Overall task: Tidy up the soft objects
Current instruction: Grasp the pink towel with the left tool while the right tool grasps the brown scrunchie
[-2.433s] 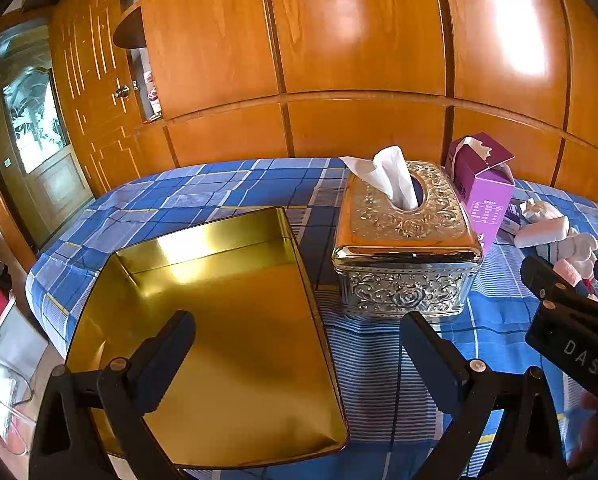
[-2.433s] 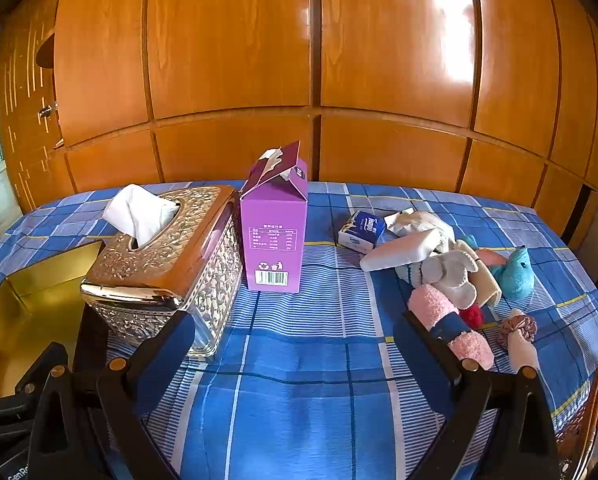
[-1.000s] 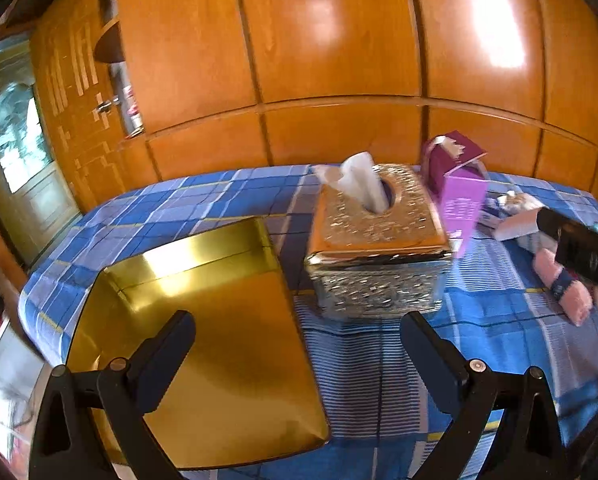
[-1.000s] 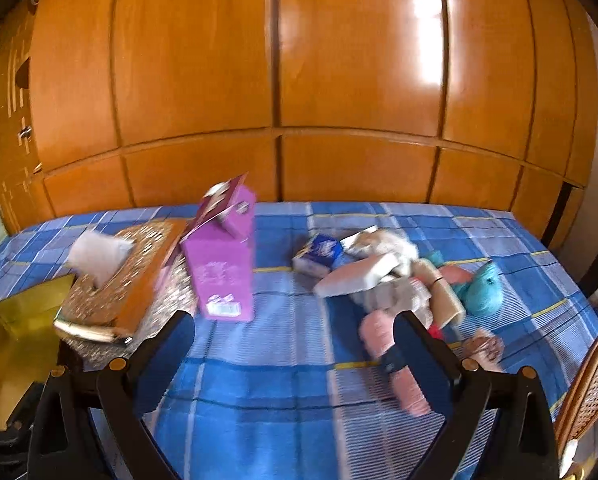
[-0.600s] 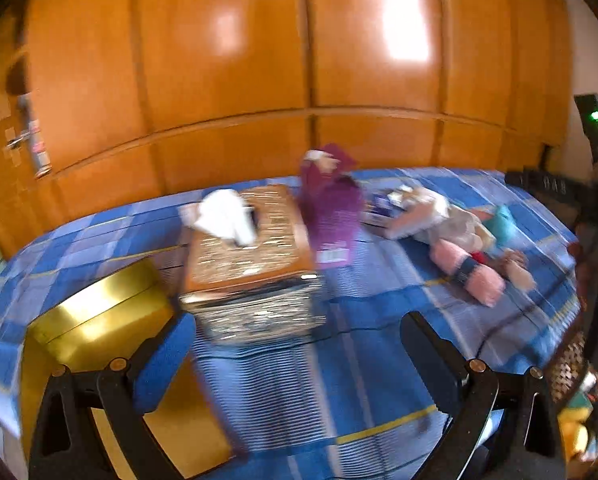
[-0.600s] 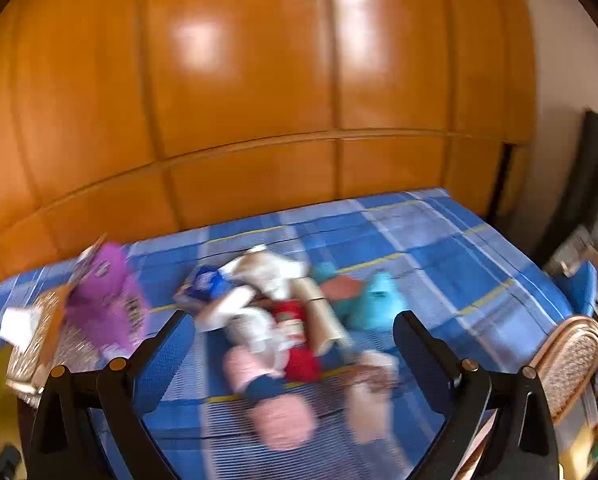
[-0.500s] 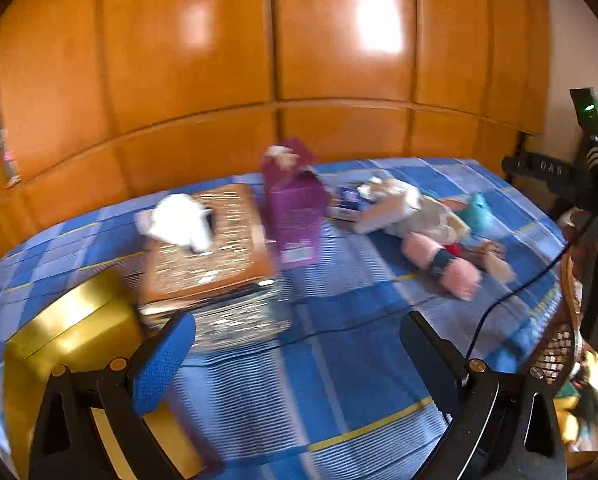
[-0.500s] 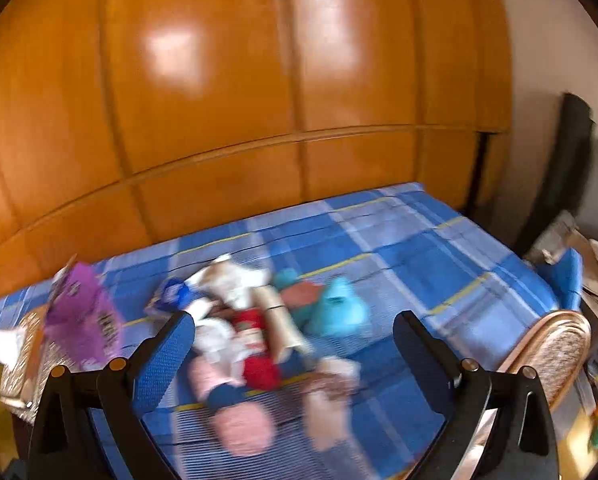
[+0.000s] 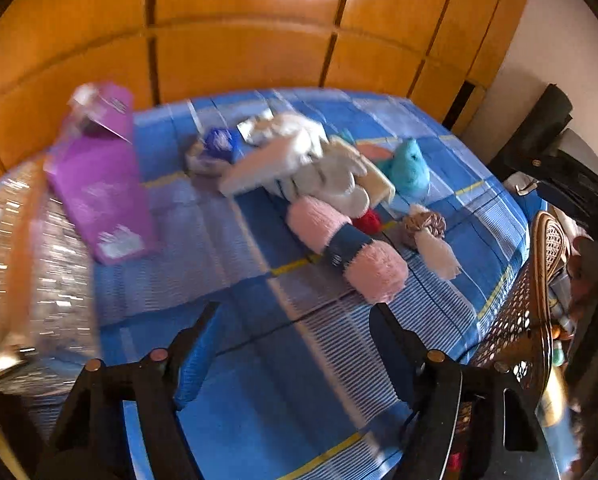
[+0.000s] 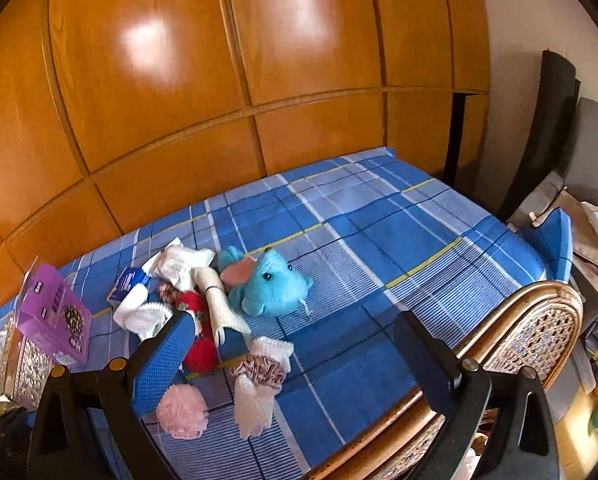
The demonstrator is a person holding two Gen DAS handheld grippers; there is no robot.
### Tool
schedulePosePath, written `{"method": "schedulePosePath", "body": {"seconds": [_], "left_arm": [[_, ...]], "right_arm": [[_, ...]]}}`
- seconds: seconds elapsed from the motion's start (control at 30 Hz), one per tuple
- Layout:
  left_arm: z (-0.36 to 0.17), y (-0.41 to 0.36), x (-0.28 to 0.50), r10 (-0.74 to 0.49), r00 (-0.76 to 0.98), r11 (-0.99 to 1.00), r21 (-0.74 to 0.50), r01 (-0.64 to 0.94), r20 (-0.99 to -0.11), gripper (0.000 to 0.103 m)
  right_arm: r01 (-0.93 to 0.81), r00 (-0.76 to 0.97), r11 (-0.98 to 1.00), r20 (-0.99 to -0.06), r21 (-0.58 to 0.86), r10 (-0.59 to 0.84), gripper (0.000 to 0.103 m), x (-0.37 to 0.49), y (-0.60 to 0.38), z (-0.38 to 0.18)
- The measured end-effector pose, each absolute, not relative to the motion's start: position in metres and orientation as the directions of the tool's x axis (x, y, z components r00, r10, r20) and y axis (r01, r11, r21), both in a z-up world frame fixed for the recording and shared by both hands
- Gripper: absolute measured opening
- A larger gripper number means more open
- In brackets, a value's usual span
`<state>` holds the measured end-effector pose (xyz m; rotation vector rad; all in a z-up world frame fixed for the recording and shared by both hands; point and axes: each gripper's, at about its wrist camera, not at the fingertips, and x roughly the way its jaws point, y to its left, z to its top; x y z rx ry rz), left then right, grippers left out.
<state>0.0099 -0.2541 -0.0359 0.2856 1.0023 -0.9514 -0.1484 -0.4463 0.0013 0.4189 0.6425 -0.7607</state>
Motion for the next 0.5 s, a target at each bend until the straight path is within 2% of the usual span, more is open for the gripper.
{"method": "schedulePosePath", "body": {"seconds": [0.2, 0.37, 0.5], "left_arm": [[-0.066, -0.279, 0.018, -0.488, 0.102, 0.603, -0.25, 0.758, -0.867, 0.074], [-0.07, -0.305, 0.026, -0.484, 0.065, 0.616, -0.288, 0.733, -0.872, 0.08], [-0.082, -0.334, 0.039, -0.472, 0.018, 0.641, -0.329, 0.694, -0.881, 0.08]], "right_arm": [[0.715, 0.555, 0.688, -0.7, 0.125, -0.45, 0.101, -0.143, -0.448, -0.007], [0.717, 0.531, 0.686, -0.733, 0.123, -0.424, 0.101, -0.139, -0.458, -0.015], [0.723, 0.503, 0.68, -0.769, 0.124, -0.394, 0.101, -0.136, -0.468, -0.024]]}}
